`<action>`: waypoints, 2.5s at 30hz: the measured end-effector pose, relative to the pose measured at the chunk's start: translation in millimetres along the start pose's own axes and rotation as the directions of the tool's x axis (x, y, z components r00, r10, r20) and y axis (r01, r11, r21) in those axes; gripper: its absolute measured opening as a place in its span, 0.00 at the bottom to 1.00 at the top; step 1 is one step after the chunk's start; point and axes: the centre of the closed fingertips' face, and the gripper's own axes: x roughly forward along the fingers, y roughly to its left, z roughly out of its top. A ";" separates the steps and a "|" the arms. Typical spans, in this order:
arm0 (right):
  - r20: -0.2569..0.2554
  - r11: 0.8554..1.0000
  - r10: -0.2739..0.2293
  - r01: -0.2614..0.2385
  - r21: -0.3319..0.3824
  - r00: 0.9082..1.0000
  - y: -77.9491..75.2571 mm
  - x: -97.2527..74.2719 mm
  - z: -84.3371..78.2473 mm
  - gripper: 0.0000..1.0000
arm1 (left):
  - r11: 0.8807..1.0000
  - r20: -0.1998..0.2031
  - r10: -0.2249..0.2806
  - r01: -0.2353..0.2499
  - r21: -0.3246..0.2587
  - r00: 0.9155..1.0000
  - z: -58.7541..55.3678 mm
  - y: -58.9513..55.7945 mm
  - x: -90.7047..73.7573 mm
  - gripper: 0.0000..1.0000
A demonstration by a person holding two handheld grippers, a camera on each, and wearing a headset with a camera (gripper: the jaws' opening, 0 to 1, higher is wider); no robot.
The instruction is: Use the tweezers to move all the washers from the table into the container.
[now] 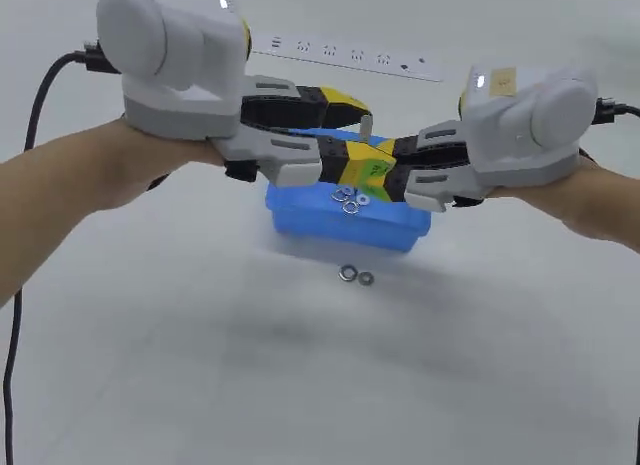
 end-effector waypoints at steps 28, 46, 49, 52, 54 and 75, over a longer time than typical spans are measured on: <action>-0.004 0.999 -0.019 0.018 -0.029 1.000 -0.6 -15.7 8.9 0.11 | 0.980 -0.085 -0.014 0.030 0.196 0.996 14.2 -0.9 3.0 0.05; 0.005 0.988 -0.133 0.132 0.080 0.991 -1.4 -44.5 0.1 0.43 | 0.966 -0.081 0.042 -0.019 0.260 0.996 26.4 0.4 -15.6 0.05; 0.016 0.982 -0.161 0.159 0.098 0.987 2.2 -54.7 -2.4 0.53 | 0.964 -0.063 0.046 -0.028 0.265 0.997 31.0 -6.8 -19.6 0.05; 0.028 0.976 -0.190 0.186 0.116 0.981 7.1 -65.5 -5.5 0.62 | 0.964 -0.017 0.038 -0.032 0.265 0.999 37.9 -17.5 -21.2 0.05; 0.025 0.970 -0.215 0.211 0.121 0.976 10.2 -72.9 -10.4 0.67 | 0.954 -0.010 0.029 -0.025 0.298 1.000 37.1 -25.7 -20.3 0.05; -0.105 0.989 -0.040 0.054 0.135 0.994 106.1 -85.6 -69.9 1.00 | 0.973 -0.022 -0.003 0.008 0.229 1.000 -28.5 -54.8 -19.1 0.05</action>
